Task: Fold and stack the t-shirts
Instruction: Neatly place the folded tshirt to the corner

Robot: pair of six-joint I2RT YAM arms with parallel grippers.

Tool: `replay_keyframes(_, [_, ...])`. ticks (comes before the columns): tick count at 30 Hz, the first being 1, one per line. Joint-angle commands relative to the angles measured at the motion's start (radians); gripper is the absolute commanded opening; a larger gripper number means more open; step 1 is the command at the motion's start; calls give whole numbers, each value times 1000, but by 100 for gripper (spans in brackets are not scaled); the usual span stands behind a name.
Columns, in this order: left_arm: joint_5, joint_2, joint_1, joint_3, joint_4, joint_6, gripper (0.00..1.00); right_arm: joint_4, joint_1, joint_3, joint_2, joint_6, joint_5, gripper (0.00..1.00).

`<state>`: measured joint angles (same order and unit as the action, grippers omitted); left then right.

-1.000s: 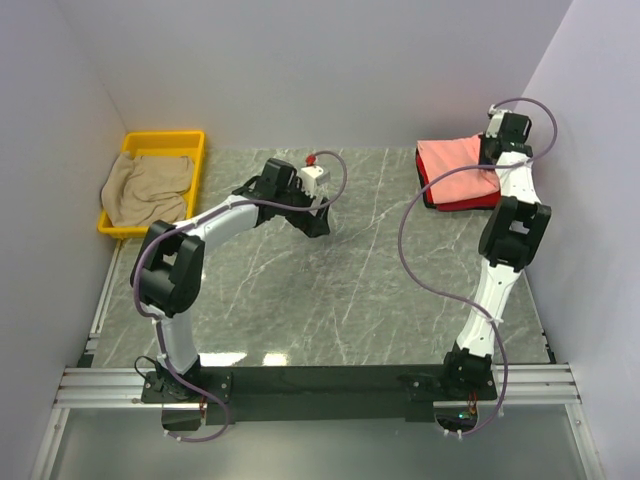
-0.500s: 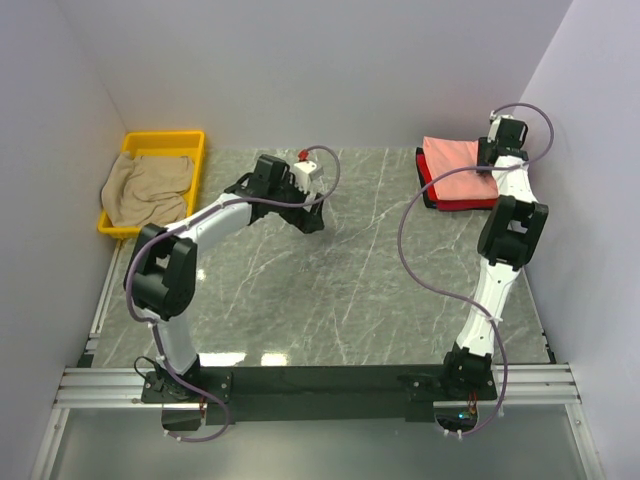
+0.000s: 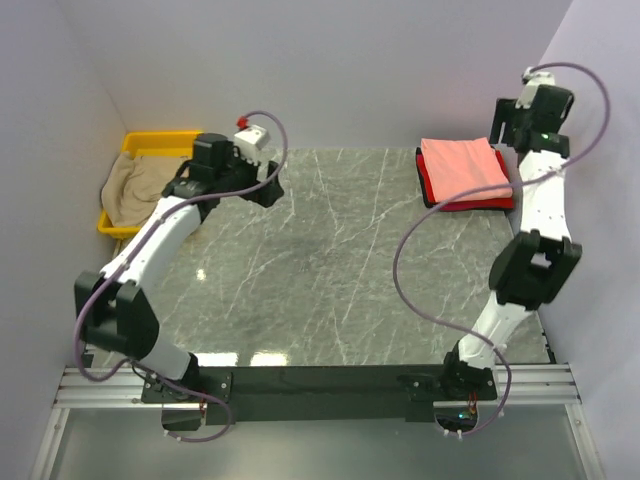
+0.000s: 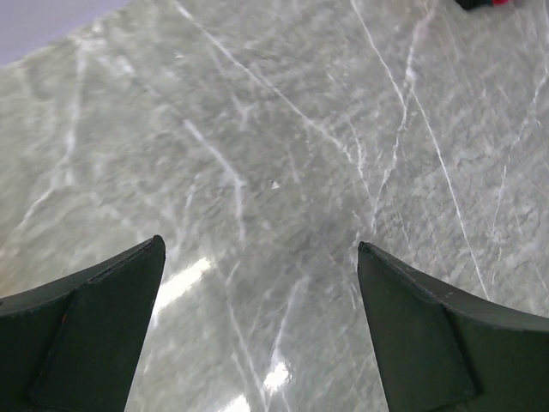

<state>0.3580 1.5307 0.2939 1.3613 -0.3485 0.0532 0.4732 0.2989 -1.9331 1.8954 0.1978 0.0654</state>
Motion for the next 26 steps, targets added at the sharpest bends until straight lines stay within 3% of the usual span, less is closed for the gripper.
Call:
replay_keyframes(1, [-40,-133,-28,-54,-17,-36,99,105,-6,40,-160,-17,190,88])
replay_keyframes(5, [-97,-217,-55,-82,-21,-99,99,180,-6,124,-278,-111,396,90])
replay_keyframes(10, [-99,-216,-58,-96,-171,-104,99,161,-32,394,-410,-225,697,91])
replay_keyframes(13, [-141,-211,-59,-189,-185,-110,99,162,-157,584,-526,-83,507,92])
replay_keyframes(14, [-148,-213,-61,-218,-182,-102,99,160,-273,633,-557,-14,464,92])
replay_keyframes(17, [-140,-233,-61,-326,-156,-93,99,96,-416,821,-648,-5,390,93])
replay_keyframes(21, [-139,-253,-61,-434,-116,-89,100,85,-452,940,-654,2,355,94])
replay_keyframes(26, [-140,-274,-61,-441,-99,-108,100,113,-468,912,-657,49,312,94])
